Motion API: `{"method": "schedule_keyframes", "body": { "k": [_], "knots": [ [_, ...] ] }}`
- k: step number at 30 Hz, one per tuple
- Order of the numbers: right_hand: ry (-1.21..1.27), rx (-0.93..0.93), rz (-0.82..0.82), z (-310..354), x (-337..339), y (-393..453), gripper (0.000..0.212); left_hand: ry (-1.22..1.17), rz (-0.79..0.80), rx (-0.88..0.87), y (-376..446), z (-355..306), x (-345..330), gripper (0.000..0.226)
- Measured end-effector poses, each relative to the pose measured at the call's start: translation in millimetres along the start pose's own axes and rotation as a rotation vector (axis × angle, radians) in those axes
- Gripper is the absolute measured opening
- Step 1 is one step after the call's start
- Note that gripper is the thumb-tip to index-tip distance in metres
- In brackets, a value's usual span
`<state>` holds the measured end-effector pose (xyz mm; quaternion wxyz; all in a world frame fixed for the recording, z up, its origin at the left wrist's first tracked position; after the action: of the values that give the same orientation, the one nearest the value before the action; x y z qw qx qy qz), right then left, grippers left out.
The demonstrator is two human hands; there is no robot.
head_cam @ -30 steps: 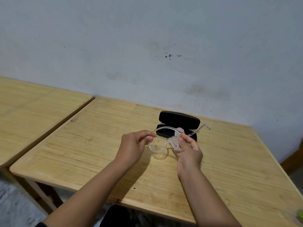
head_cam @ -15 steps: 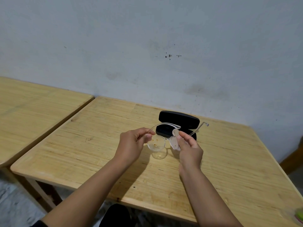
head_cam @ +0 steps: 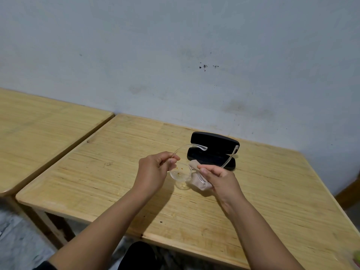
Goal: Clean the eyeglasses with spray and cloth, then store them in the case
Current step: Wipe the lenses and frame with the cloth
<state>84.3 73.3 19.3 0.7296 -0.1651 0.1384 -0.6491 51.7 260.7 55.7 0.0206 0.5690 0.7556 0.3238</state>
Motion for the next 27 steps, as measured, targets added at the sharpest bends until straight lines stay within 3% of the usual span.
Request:
{"method": "schedule_keyframes", "body": {
  "k": [5,11,18,23,27],
  "knots": [
    [-0.019,-0.036,0.132,2.2,6.6,1.5,0.018,-0.007,-0.028,0.033,0.0,4.4,3.2,0.014],
    [-0.103,-0.022,-0.03,2.0,10.2,2.9,0.015,-0.021,-0.048,0.067,-5.7,6.4,-2.3,0.016],
    [-0.328,0.074,-0.157,13.8,2.7,6.3,0.022,-0.1,-0.156,0.257,-18.0,22.8,-4.7,0.018],
    [-0.391,0.108,-0.302,30.3,-1.4,7.1,0.017,-0.08,-0.259,0.21,-10.9,10.0,-0.5,0.015],
    [-0.413,0.112,-0.292,37.3,-8.3,5.7,0.019,-0.093,-0.303,0.182,-7.7,5.3,2.4,0.016]
  ]
}}
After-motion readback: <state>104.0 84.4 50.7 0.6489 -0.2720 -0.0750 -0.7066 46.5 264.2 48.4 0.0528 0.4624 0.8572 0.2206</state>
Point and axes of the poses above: each hand's wrist, its own y-axis towards the middle knuckle, its own x-axis out of the back of the hand, z = x × y, the point moved 5 cm from there along y, towards the middle knuckle, and after that the axes turned 15 degrees about -x, right-handed, at the moved point
